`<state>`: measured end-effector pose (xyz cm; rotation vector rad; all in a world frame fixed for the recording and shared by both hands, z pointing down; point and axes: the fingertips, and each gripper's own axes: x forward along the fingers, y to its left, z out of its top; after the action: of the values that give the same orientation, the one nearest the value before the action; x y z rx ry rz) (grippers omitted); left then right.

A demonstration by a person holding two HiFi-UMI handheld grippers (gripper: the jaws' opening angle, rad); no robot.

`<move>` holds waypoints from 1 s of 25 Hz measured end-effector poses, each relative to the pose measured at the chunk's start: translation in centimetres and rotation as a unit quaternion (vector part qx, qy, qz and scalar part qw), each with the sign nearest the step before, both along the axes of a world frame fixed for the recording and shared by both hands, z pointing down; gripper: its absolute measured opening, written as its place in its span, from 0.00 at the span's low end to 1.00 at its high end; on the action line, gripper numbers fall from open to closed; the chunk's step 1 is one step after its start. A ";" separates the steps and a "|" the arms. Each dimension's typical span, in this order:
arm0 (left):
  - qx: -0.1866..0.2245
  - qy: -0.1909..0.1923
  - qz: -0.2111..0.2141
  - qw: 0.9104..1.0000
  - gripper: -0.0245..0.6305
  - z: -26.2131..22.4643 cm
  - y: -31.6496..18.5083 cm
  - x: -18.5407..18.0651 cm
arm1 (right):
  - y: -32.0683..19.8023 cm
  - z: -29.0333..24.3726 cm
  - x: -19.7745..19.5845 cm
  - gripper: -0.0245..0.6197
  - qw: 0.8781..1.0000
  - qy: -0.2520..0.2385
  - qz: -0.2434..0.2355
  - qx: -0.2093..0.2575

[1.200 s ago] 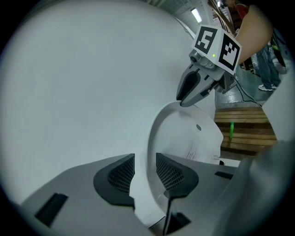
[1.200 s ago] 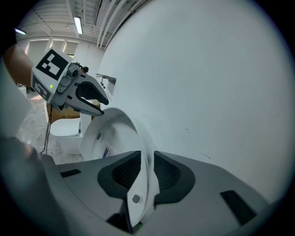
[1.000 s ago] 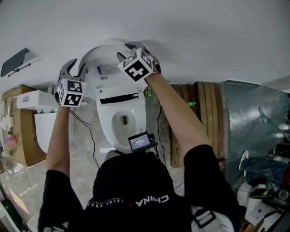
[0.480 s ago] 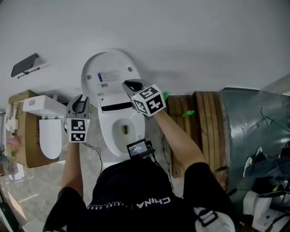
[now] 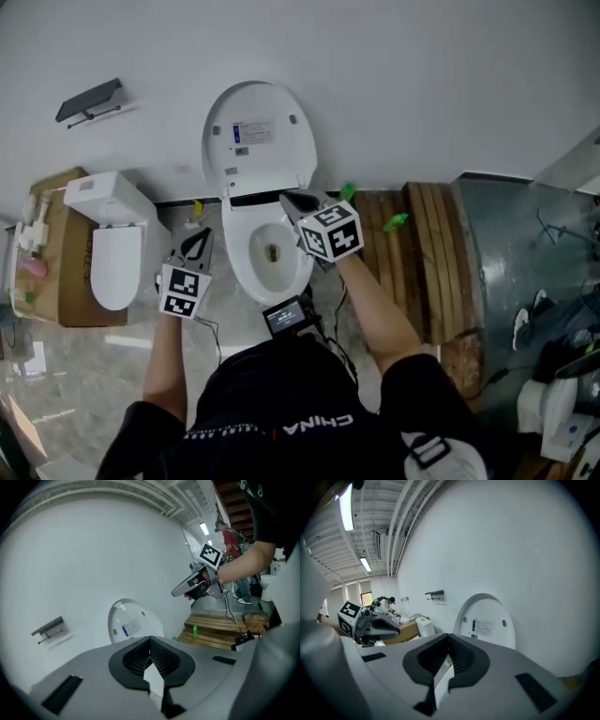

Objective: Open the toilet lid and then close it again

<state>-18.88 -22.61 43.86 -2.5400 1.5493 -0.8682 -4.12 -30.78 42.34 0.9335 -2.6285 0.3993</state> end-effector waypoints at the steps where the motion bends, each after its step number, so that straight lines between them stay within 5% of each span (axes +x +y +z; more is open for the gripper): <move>1: -0.003 0.003 0.007 1.000 0.05 0.1 1.7 -0.1 | 1.8 0.2 -0.1 0.06 1.000 0.006 0.002 -0.002; 12: -0.055 0.018 0.069 0.996 0.05 2.5 14.4 2.4 | 17.8 2.1 1.4 0.06 0.989 0.144 -0.024 0.019; 25: -0.056 0.018 0.035 0.998 0.05 2.7 14.8 8.0 | 19.3 3.3 7.5 0.06 0.973 0.221 -0.024 0.068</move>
<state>-10.90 -7.85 46.55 -2.6838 1.4508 -0.9328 3.33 -11.43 45.65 0.8785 -2.2812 -0.0066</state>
